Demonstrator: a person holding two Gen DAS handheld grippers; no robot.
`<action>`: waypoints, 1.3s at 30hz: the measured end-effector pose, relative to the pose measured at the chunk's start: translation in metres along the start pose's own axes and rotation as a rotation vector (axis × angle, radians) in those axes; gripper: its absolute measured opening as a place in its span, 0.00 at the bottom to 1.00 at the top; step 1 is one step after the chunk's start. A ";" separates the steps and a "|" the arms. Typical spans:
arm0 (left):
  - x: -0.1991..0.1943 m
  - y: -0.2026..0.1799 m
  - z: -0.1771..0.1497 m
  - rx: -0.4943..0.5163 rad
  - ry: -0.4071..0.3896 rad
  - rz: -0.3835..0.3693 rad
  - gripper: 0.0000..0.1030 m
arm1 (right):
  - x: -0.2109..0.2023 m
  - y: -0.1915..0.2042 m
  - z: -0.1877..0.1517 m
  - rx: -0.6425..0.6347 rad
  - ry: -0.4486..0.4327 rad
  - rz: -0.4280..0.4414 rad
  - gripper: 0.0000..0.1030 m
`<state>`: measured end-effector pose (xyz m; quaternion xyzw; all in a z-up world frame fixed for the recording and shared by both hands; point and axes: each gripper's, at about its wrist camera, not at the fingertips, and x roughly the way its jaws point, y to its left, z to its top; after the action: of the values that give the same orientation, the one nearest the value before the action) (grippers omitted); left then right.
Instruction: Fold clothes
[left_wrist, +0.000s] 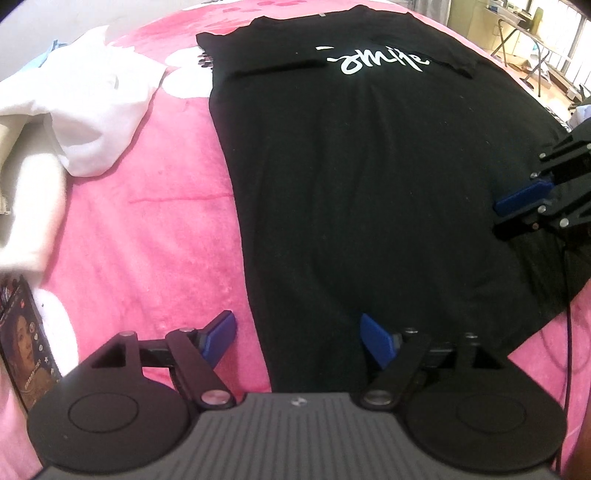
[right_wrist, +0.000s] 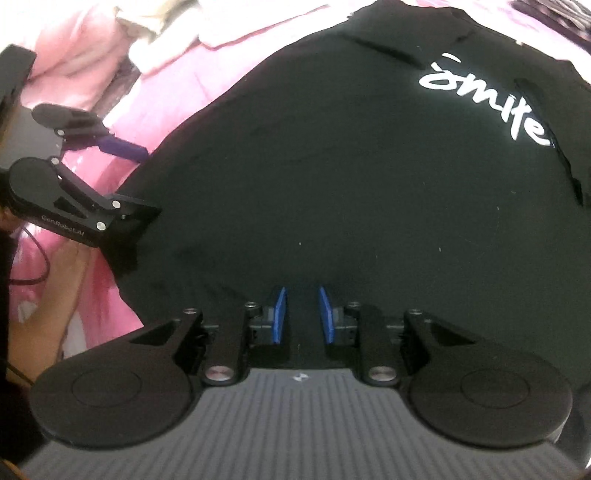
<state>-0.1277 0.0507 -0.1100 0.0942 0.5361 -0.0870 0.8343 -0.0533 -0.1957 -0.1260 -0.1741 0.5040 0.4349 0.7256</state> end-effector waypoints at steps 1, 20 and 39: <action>0.000 0.000 -0.001 0.003 0.000 -0.001 0.76 | 0.000 -0.001 -0.001 0.015 0.001 0.004 0.19; -0.005 -0.002 -0.007 0.021 0.022 -0.001 0.82 | -0.004 0.007 -0.017 0.040 0.064 0.015 0.21; -0.012 -0.012 -0.004 0.016 0.058 0.051 0.83 | -0.031 0.035 -0.062 0.096 0.148 -0.027 0.23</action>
<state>-0.1393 0.0409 -0.1018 0.1168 0.5569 -0.0674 0.8196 -0.1207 -0.2332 -0.1185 -0.1777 0.5741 0.3863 0.6997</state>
